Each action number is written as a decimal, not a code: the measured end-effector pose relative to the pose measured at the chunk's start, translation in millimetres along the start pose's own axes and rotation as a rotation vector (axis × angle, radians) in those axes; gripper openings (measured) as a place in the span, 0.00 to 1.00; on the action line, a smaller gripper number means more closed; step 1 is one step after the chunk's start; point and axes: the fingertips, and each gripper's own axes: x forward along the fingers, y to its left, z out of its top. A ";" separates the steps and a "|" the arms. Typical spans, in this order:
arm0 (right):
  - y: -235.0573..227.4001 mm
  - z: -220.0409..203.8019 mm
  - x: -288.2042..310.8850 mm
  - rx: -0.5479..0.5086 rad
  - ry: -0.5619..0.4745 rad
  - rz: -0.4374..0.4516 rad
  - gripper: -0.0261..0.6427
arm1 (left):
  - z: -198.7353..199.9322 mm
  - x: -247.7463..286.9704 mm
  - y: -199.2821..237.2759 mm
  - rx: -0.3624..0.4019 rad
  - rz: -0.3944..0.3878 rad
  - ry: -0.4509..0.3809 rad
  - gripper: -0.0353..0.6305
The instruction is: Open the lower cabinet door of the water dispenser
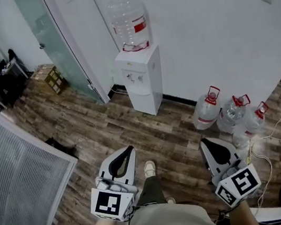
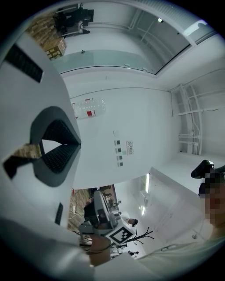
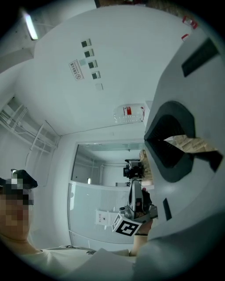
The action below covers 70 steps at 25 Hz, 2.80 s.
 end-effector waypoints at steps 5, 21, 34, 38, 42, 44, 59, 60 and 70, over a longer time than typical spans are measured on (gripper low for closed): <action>-9.3 -8.6 18.1 -0.012 0.005 0.000 0.05 | -12.2 14.1 8.5 0.006 -0.002 -0.001 0.06; -71.9 -30.8 156.8 0.046 0.075 -0.047 0.05 | -38.4 127.8 96.1 -0.024 -0.079 0.013 0.06; -130.6 8.8 328.1 0.041 0.104 -0.115 0.05 | -40.4 268.5 231.6 -0.044 -0.146 0.015 0.06; -145.5 23.1 374.2 0.008 0.097 -0.148 0.05 | -45.3 303.2 270.8 -0.047 -0.158 0.020 0.06; -159.7 37.1 410.6 -0.059 0.100 -0.179 0.05 | -49.8 333.2 301.1 -0.044 -0.169 0.021 0.06; -166.7 36.9 423.3 -0.055 0.098 -0.184 0.05 | -53.3 344.7 309.8 -0.023 -0.173 0.022 0.06; -233.5 18.0 460.7 -0.056 0.136 -0.172 0.05 | -71.6 405.2 315.1 -0.060 -0.133 0.073 0.06; -238.4 14.0 463.2 -0.052 0.137 -0.162 0.05 | -75.0 410.5 313.4 -0.072 -0.125 0.080 0.06; -297.4 -32.3 503.9 0.016 0.100 -0.112 0.08 | -112.2 467.3 309.8 -0.102 -0.012 0.083 0.06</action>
